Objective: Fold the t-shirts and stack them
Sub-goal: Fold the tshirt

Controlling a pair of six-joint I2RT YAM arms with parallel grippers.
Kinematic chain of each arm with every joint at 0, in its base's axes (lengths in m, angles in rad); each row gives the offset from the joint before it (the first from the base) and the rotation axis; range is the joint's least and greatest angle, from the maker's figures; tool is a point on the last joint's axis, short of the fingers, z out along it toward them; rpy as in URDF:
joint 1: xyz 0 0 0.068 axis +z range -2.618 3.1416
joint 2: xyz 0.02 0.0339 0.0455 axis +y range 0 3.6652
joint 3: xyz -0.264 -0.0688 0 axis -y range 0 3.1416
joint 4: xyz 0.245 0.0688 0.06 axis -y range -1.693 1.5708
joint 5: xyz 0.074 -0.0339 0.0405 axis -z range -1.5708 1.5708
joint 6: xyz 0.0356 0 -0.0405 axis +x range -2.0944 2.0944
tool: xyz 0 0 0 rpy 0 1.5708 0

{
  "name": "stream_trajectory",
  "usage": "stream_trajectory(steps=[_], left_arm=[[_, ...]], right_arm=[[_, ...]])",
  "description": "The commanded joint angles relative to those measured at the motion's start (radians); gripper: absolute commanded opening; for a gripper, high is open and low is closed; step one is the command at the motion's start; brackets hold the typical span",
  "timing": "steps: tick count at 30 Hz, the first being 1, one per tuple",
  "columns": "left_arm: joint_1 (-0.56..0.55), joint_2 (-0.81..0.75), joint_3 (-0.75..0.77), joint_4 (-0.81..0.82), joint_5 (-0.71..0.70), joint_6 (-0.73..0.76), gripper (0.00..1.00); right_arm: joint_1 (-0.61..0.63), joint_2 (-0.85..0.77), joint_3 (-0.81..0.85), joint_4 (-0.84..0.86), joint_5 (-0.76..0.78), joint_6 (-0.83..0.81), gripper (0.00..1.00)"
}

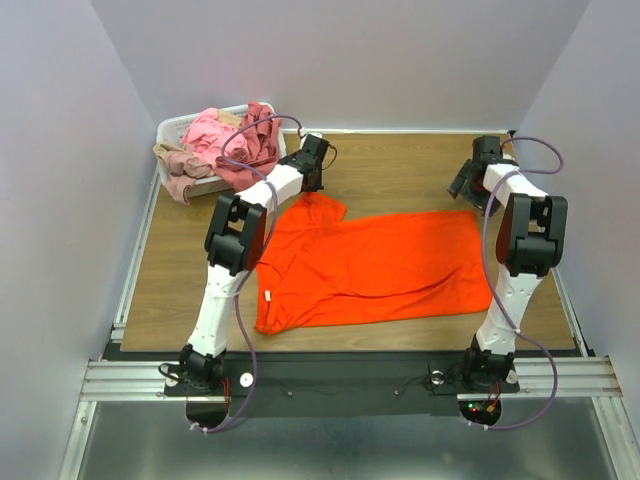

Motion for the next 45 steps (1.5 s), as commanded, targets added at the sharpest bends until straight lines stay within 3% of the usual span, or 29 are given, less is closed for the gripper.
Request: stream_trajectory(steps=[1,7,11,13,15,20,26,35,45], left_arm=[[-0.003,-0.107,-0.016,0.036,0.012,0.021,0.0],[-0.003,-0.121,-0.023,0.047,0.04,0.029,0.0],[-0.003,-0.146,-0.049,0.053,0.045,0.03,0.0],[-0.002,-0.162,-0.065,0.066,0.054,0.032,0.0],[-0.003,-0.172,-0.081,0.076,0.078,0.032,0.0],[-0.003,-0.205,-0.135,0.105,0.129,0.021,0.0],[-0.003,-0.273,-0.218,0.135,0.144,0.001,0.0],[-0.023,-0.455,-0.439,0.242,0.207,-0.062,0.0],[-0.071,-0.754,-0.851,0.372,0.206,-0.166,0.0]], right_arm=[[-0.01,0.02,0.059,0.02,-0.007,-0.037,1.0],[-0.01,0.053,0.041,0.02,-0.02,-0.062,0.91],[-0.01,0.04,0.004,0.021,0.019,-0.06,0.58],[-0.01,0.049,0.012,0.021,0.038,-0.068,0.54],[-0.01,0.062,0.019,0.02,0.047,-0.085,0.43],[-0.01,0.06,0.001,0.021,0.062,-0.092,0.34],[-0.01,0.039,-0.01,0.02,0.064,-0.109,0.02],[-0.01,-0.09,-0.093,0.023,0.032,-0.092,0.0],[-0.01,-0.283,-0.258,0.038,-0.022,-0.074,0.0]])
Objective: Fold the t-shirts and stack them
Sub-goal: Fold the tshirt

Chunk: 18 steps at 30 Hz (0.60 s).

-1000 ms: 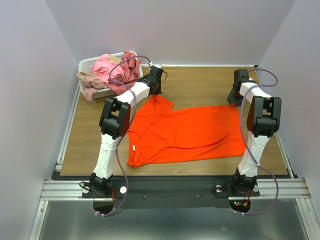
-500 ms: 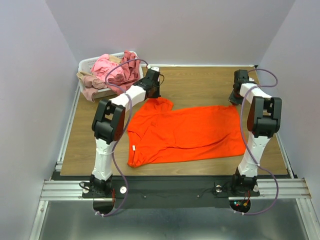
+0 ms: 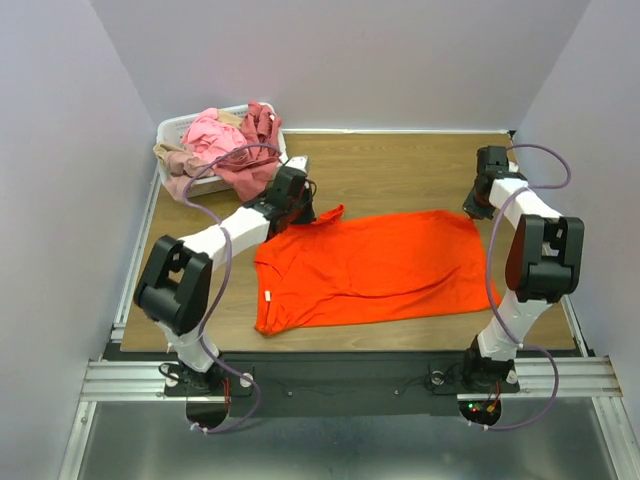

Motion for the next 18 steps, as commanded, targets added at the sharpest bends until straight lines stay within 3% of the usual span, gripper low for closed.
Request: stream_trajectory(steps=[1,11,18], left_arm=[[-0.034,-0.16,-0.114,0.098,0.0,-0.057,0.0],[-0.132,-0.496,-0.414,0.11,-0.09,-0.184,0.0],[-0.187,-0.718,-0.59,0.107,-0.081,-0.276,0.0]], right_arm=[[-0.003,-0.094,-0.049,0.017,-0.016,0.011,0.0],[-0.003,-0.234,-0.178,0.017,0.005,0.029,0.0],[-0.003,-0.32,-0.241,0.012,0.054,0.04,0.0]])
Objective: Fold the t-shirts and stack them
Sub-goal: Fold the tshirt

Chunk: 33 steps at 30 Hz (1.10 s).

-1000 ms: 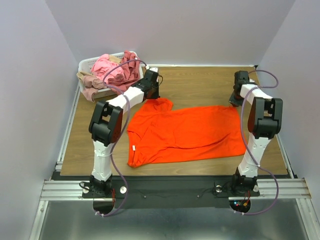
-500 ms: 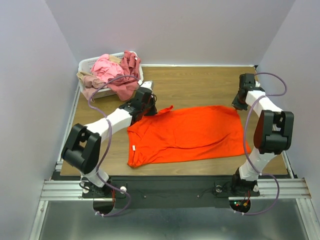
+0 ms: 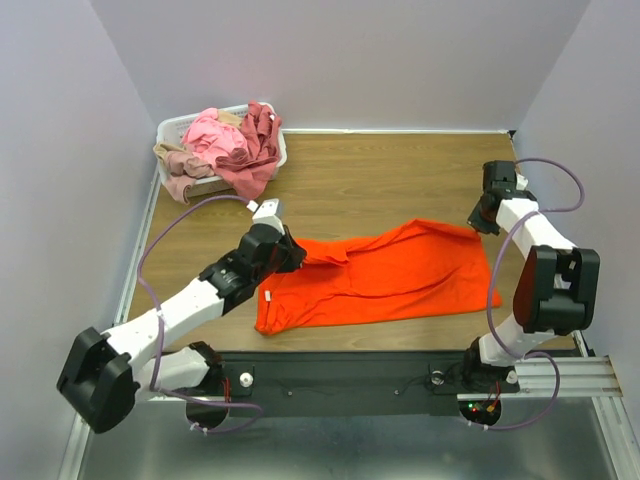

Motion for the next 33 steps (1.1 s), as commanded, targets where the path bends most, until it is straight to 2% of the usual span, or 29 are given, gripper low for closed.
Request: stream_trajectory(steps=[1,7,12,22,32,33], left_arm=[[-0.029,-0.103,-0.069,0.034,-0.016,-0.076,0.0],[-0.054,-0.208,-0.172,0.029,-0.005,-0.141,0.0],[-0.063,-0.306,-0.244,0.002,0.003,-0.199,0.0],[-0.064,-0.462,-0.261,-0.151,-0.052,-0.217,0.0],[-0.064,-0.544,-0.345,-0.181,0.045,-0.253,0.0],[-0.066,-0.548,-0.36,-0.184,0.055,-0.26,0.0]], right_arm=[[-0.003,-0.068,-0.018,0.01,0.054,0.017,0.0],[-0.004,-0.115,-0.037,-0.026,0.137,0.031,0.0],[-0.021,-0.156,-0.047,-0.036,0.127,0.039,0.0],[-0.029,-0.15,-0.07,-0.04,0.11,0.026,0.0],[-0.029,-0.143,-0.139,-0.041,0.14,0.052,0.01],[-0.029,-0.14,-0.147,-0.041,0.145,0.063,0.04]])
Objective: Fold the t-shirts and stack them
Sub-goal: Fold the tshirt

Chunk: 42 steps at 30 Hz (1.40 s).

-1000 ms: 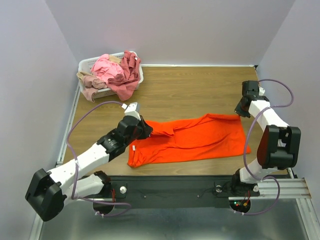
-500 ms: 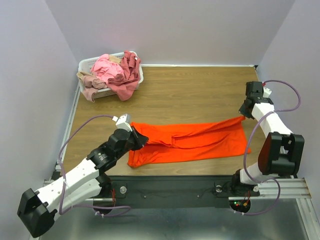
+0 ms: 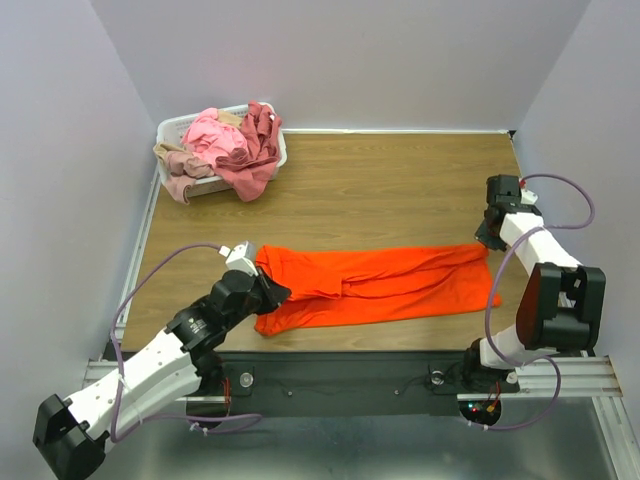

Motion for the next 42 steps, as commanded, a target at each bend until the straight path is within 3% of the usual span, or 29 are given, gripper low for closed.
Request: stream_trajectory(steps=[1,3,5,7,8,9,11,13,15,18,22,23,26,31,36,42], left_arm=[[-0.006,-0.036,-0.047,-0.011,0.058,-0.032,0.0],[-0.006,-0.045,-0.058,-0.029,0.082,-0.037,0.06],[-0.008,-0.047,-0.06,-0.049,0.113,-0.051,0.25],[-0.008,-0.056,-0.054,-0.076,0.124,-0.055,0.47],[-0.01,-0.065,-0.052,-0.084,0.122,-0.061,0.71],[-0.01,-0.07,-0.043,-0.09,0.121,-0.063,0.79],[-0.011,-0.07,-0.029,-0.095,0.125,-0.061,0.97],[-0.011,-0.059,-0.005,-0.109,0.118,-0.058,0.98],[-0.011,-0.043,0.012,-0.107,0.097,-0.052,0.99],[-0.013,0.032,0.061,-0.081,0.043,-0.037,0.98],[-0.013,0.184,0.115,0.018,0.014,-0.022,0.99],[-0.013,0.258,0.12,0.037,0.006,-0.023,0.98],[-0.011,0.381,0.147,0.11,0.006,-0.029,0.98],[0.0,0.658,0.239,0.14,-0.032,-0.025,0.98],[0.081,0.926,0.333,0.224,0.03,0.049,0.98],[0.156,1.289,0.665,0.155,0.07,0.175,0.98]], right_arm=[[-0.007,-0.01,-0.032,0.004,0.059,0.041,0.06],[-0.009,-0.014,-0.054,0.004,0.065,0.055,0.09],[-0.009,-0.026,-0.063,0.0,0.076,0.061,0.16],[-0.009,-0.04,-0.066,-0.008,0.088,0.072,0.22],[-0.009,-0.065,-0.068,-0.019,0.103,0.079,0.27],[-0.009,-0.077,-0.066,-0.022,0.107,0.085,0.49],[-0.009,-0.105,-0.062,-0.034,0.113,0.087,0.71],[-0.009,-0.135,-0.048,-0.043,0.108,0.078,0.87],[-0.009,-0.154,-0.037,-0.048,0.085,0.07,0.94],[-0.009,-0.175,-0.011,-0.046,-0.007,0.05,0.97],[-0.009,-0.136,0.017,-0.01,-0.287,-0.04,1.0],[-0.009,-0.116,0.001,0.027,-0.436,-0.045,1.0],[-0.002,-0.096,-0.045,0.102,-0.577,-0.046,1.0],[0.001,-0.013,-0.118,0.124,-0.554,-0.031,1.0],[0.001,0.081,-0.178,0.182,-0.545,-0.013,1.0],[0.001,0.073,-0.21,0.193,-0.558,0.016,1.0]])
